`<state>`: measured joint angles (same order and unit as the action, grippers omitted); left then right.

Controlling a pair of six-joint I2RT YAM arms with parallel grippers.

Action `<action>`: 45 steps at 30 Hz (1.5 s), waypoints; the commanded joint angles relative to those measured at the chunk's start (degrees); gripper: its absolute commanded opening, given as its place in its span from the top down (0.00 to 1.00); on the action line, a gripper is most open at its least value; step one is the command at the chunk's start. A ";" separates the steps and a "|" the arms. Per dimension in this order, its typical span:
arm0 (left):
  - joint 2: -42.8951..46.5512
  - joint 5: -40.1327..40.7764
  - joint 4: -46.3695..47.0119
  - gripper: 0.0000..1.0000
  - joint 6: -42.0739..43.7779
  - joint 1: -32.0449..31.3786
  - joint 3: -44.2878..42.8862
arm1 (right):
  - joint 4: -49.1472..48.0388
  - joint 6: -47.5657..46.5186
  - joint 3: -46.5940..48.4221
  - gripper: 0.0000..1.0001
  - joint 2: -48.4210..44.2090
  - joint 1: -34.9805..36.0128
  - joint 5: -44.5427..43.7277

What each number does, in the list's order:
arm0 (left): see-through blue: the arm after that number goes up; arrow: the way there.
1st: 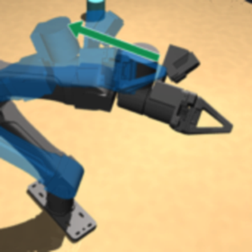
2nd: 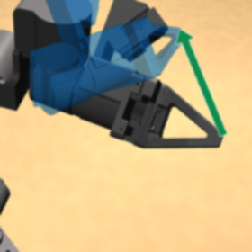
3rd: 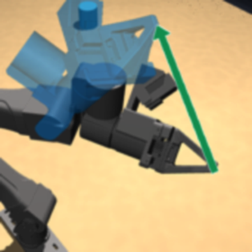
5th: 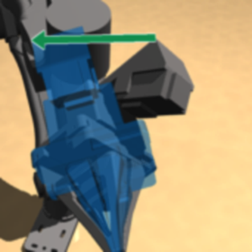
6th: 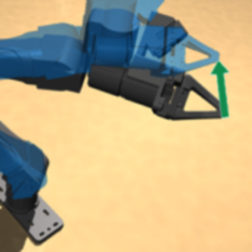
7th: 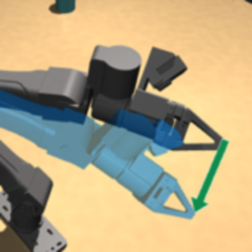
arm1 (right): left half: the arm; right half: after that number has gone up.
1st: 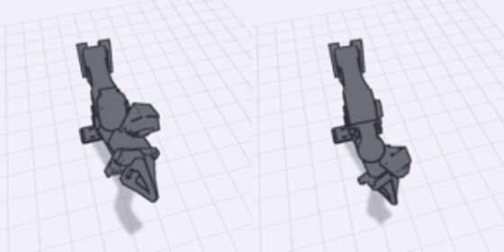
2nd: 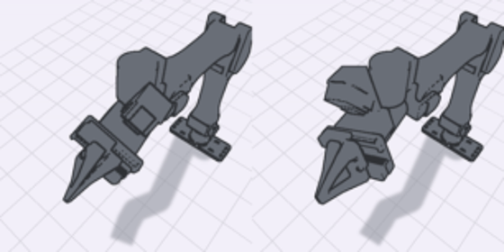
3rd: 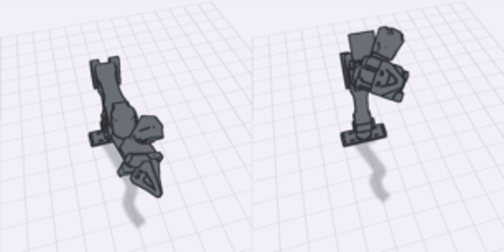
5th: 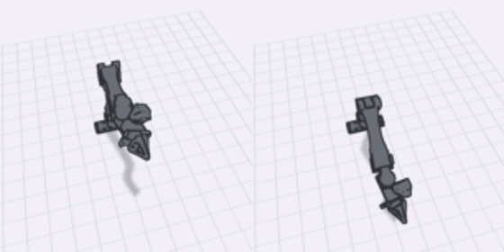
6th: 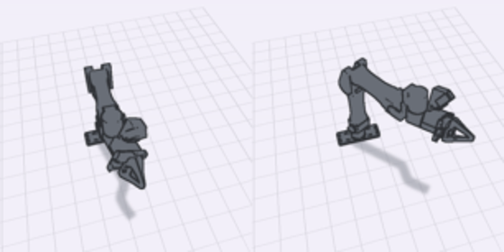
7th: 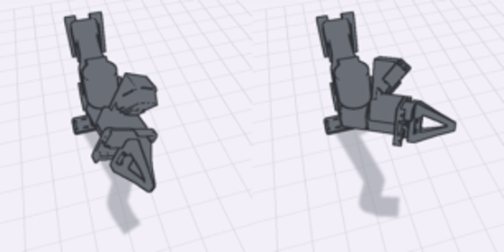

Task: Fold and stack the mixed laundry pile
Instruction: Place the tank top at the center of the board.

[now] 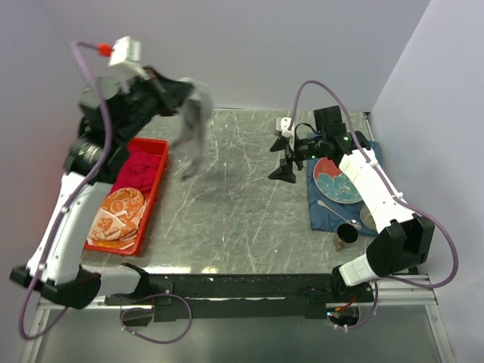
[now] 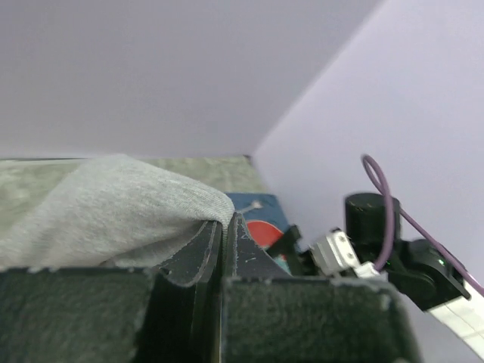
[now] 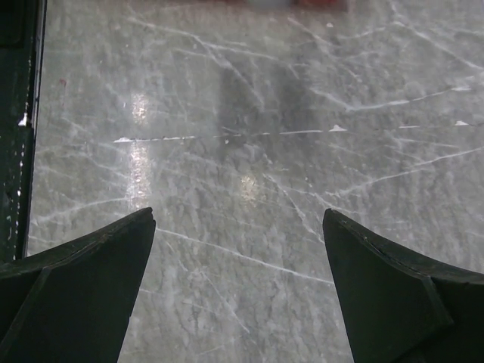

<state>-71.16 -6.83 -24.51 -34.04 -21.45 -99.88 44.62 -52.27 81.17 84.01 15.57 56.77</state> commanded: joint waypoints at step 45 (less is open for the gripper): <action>4.20 13.94 -5.66 0.99 -4.09 -14.25 36.05 | -0.49 10.51 10.80 0.87 11.85 0.06 -18.96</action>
<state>-62.50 -1.87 -34.83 -35.79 -41.67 -71.90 57.65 -52.49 83.26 84.12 14.22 46.70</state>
